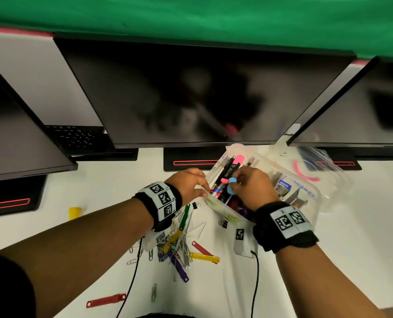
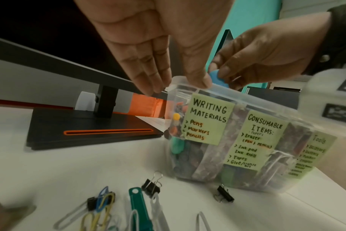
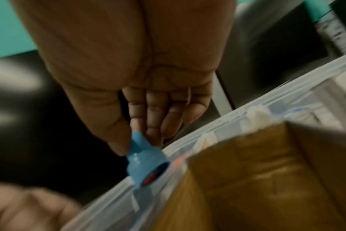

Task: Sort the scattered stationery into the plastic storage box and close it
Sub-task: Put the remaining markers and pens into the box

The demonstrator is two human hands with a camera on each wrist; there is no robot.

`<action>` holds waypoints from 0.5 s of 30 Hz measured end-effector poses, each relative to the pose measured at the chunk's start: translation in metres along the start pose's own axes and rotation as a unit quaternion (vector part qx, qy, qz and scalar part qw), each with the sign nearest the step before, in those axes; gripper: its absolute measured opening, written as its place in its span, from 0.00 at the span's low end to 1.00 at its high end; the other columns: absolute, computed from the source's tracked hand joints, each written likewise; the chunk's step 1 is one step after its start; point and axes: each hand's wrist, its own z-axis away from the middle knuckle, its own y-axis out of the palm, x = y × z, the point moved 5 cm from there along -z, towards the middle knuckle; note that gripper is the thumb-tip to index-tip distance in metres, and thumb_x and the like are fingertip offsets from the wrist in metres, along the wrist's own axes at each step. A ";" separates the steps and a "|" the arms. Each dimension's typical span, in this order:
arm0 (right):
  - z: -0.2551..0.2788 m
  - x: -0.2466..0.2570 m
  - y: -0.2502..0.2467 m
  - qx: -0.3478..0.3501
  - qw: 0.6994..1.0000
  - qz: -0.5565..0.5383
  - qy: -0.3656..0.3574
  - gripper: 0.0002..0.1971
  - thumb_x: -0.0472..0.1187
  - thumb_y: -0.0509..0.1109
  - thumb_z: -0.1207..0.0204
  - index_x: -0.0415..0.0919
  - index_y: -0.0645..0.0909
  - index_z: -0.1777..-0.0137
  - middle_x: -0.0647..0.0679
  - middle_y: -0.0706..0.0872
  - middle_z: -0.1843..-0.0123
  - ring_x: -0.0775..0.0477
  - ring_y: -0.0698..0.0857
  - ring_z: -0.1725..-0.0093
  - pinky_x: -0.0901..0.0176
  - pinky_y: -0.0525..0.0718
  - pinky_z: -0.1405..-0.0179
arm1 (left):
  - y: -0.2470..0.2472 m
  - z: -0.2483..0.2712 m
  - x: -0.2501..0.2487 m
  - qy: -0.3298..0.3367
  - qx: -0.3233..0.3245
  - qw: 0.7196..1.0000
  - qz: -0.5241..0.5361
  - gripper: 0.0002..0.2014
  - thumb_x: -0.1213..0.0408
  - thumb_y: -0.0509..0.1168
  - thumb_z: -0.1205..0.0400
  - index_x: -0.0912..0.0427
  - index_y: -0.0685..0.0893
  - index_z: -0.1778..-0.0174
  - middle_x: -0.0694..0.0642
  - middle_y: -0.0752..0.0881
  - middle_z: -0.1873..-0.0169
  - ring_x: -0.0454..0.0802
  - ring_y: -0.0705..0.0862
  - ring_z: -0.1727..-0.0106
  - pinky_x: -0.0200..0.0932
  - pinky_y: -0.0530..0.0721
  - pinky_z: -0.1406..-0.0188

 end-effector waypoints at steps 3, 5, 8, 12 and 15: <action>0.007 -0.018 -0.016 -0.019 0.999 0.028 0.036 0.03 0.37 0.69 0.26 0.45 0.81 0.57 0.43 0.88 0.56 0.44 0.83 0.59 0.59 0.79 0.57 | -0.001 0.000 -0.001 -0.001 -0.006 1.000 0.006 0.11 0.57 0.67 0.20 0.50 0.87 0.44 0.48 0.76 0.31 0.46 0.73 0.29 0.39 0.67 0.28; 0.011 -0.023 -0.012 0.007 0.996 0.067 0.051 0.06 0.36 0.67 0.26 0.40 0.84 0.52 0.40 0.90 0.52 0.41 0.84 0.58 0.57 0.81 0.56 | 0.000 0.002 -0.001 -0.003 -0.007 1.000 0.011 0.11 0.58 0.67 0.20 0.51 0.87 0.43 0.48 0.76 0.31 0.46 0.73 0.29 0.39 0.66 0.28; 0.021 -0.006 -0.007 -0.029 0.998 0.045 0.014 0.10 0.36 0.66 0.24 0.40 0.84 0.45 0.42 0.90 0.50 0.39 0.87 0.51 0.55 0.83 0.49 | 0.001 0.004 0.000 -0.002 0.001 1.000 0.007 0.13 0.58 0.64 0.18 0.49 0.85 0.39 0.48 0.74 0.28 0.46 0.71 0.26 0.41 0.65 0.25; 0.030 0.040 0.022 -0.027 0.995 0.016 -0.092 0.08 0.36 0.66 0.24 0.40 0.84 0.47 0.44 0.89 0.49 0.43 0.87 0.50 0.55 0.84 0.45 | -0.005 0.022 0.020 -0.007 -0.031 0.999 -0.004 0.18 0.63 0.60 0.15 0.44 0.77 0.30 0.45 0.73 0.27 0.46 0.71 0.26 0.37 0.66 0.26; 0.032 0.067 0.069 0.054 0.985 0.060 -0.153 0.10 0.36 0.64 0.23 0.40 0.84 0.46 0.43 0.88 0.46 0.43 0.86 0.48 0.55 0.83 0.44 | -0.015 0.046 0.062 -0.060 -0.046 0.997 -0.023 0.19 0.67 0.59 0.15 0.47 0.76 0.29 0.48 0.74 0.27 0.47 0.73 0.27 0.36 0.67 0.27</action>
